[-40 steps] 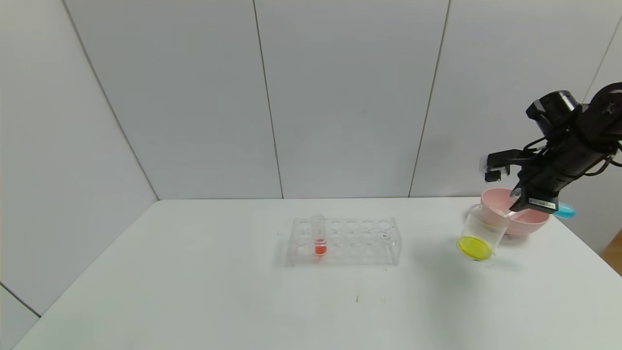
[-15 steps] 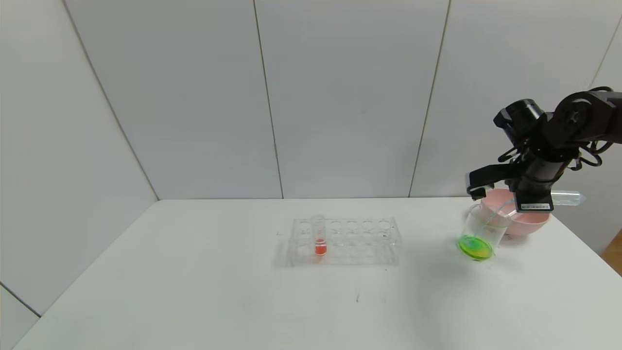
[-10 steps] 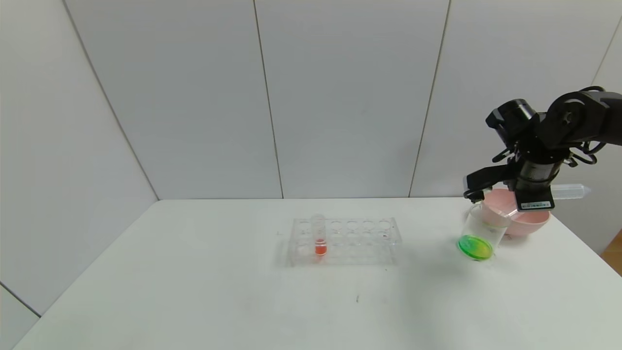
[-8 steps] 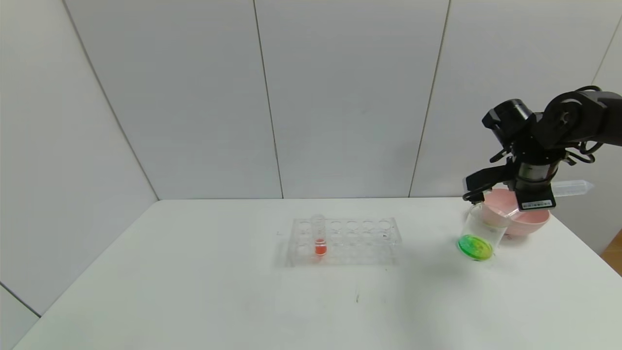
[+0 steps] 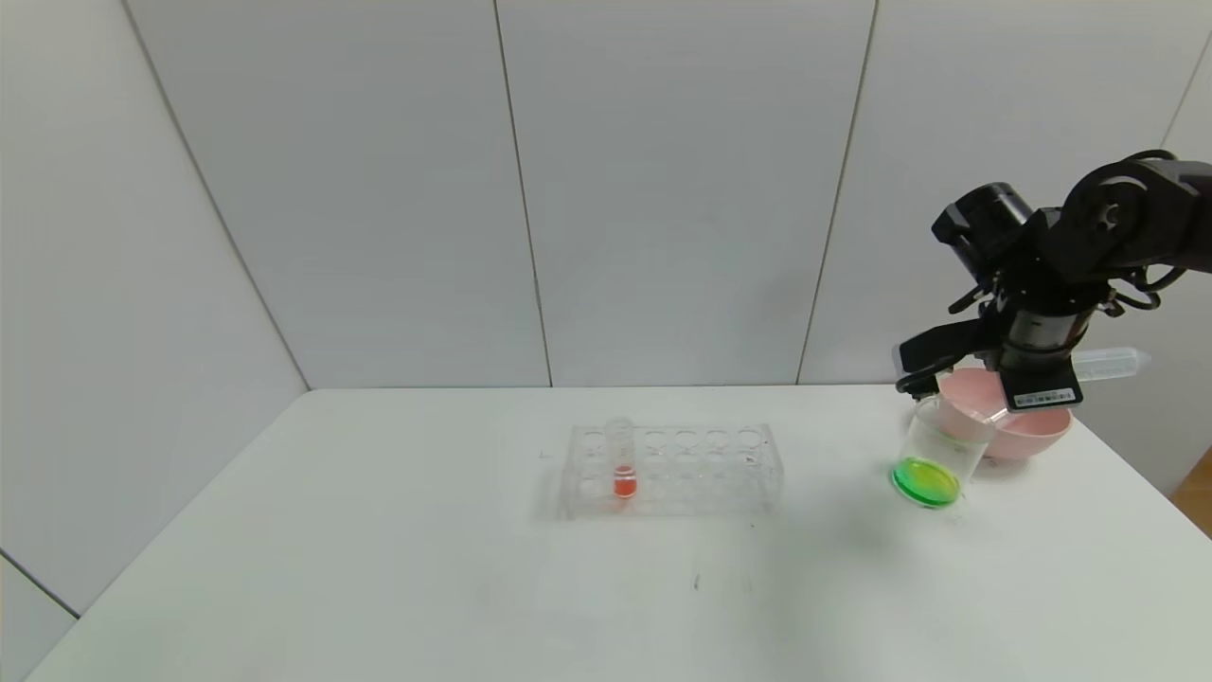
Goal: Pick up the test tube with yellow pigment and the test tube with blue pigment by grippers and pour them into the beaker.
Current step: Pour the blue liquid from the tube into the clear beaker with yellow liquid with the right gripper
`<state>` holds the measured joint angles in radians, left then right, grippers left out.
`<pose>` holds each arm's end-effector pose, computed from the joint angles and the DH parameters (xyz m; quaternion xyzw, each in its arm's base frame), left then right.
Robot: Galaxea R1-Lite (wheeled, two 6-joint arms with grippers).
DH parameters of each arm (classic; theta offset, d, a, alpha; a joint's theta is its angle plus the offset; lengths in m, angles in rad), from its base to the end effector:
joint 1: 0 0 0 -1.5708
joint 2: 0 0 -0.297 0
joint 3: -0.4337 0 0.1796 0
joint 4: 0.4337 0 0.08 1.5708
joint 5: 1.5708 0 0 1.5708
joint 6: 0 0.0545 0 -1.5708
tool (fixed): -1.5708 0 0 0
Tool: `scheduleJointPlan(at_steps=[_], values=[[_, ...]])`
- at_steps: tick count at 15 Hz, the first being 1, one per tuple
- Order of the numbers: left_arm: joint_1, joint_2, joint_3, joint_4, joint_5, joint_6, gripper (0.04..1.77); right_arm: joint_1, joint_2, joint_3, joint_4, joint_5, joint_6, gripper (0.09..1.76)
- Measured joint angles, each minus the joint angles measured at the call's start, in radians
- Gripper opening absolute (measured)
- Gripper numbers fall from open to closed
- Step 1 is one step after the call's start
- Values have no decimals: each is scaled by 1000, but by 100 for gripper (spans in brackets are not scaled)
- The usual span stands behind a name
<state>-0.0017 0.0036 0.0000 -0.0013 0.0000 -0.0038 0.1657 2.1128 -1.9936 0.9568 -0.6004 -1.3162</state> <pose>0.0007 0.0000 0.0756 -0.0019 0.0012 -0.0008 1.0000 0.3832 0.0329 0.2000 -0.6644 0.4893 0.1442 0.5463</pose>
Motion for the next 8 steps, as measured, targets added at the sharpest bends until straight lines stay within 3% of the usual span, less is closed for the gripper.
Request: scheduleJointPlan(at_steps=[5, 8], values=[[0, 0, 0, 0, 0, 0, 176, -70, -61, 3, -11, 434, 115, 54], [0, 0, 0, 0, 0, 0, 176, -120, -99, 4, -32, 594, 298, 54]])
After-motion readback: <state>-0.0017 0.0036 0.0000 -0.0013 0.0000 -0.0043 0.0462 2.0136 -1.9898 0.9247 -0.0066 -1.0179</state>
